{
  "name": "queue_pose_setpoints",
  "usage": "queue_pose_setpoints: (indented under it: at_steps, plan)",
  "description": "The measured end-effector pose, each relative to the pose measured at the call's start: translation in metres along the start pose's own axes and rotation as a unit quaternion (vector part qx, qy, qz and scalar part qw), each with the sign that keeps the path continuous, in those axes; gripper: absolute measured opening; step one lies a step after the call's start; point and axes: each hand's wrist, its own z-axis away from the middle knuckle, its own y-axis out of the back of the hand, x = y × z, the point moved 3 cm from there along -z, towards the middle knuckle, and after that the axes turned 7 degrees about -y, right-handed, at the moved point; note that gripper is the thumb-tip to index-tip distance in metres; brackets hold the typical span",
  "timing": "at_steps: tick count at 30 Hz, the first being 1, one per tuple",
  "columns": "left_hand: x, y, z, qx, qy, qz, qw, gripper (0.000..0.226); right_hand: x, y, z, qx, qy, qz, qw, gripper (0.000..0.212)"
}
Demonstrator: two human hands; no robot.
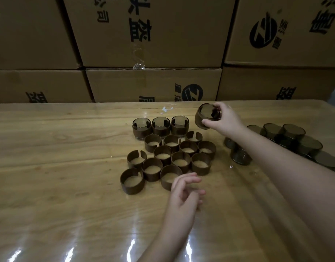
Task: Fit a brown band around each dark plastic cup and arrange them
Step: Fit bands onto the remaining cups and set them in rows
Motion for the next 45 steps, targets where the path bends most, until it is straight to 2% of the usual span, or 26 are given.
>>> queue_pose_setpoints:
  at_steps: [5, 11, 18, 28, 41, 45]
  plan:
    - [0.0, 0.001, -0.001, -0.015, -0.002, -0.01, 1.0, 0.034, 0.011, -0.028, -0.038, -0.018, -0.015, 0.038, 0.999, 0.073]
    - [0.0, 0.001, -0.003, -0.02, -0.019, -0.006, 1.0, 0.035, 0.021, -0.054, -0.051, -0.101, -0.043, 0.046, 0.993, 0.073]
    - [-0.002, 0.001, -0.004, -0.024, -0.025, -0.014, 0.999, 0.034, 0.02, -0.044, -0.062, -0.163, 0.001, 0.106, 0.981, 0.075]
    - [-0.003, 0.001, -0.004, -0.02, -0.027, -0.013, 0.999, 0.03, 0.02, -0.053, -0.055, -0.155, 0.009, 0.162, 0.974, 0.077]
    - [-0.002, 0.002, -0.003, -0.018, -0.009, -0.008, 1.0, 0.03, 0.024, -0.052, -0.049, -0.148, -0.014, 0.127, 0.981, 0.076]
    - [-0.002, 0.004, -0.002, 0.005, 0.027, 0.009, 1.0, 0.028, 0.012, -0.026, -0.025, -0.032, 0.014, 0.073, 0.997, 0.053]
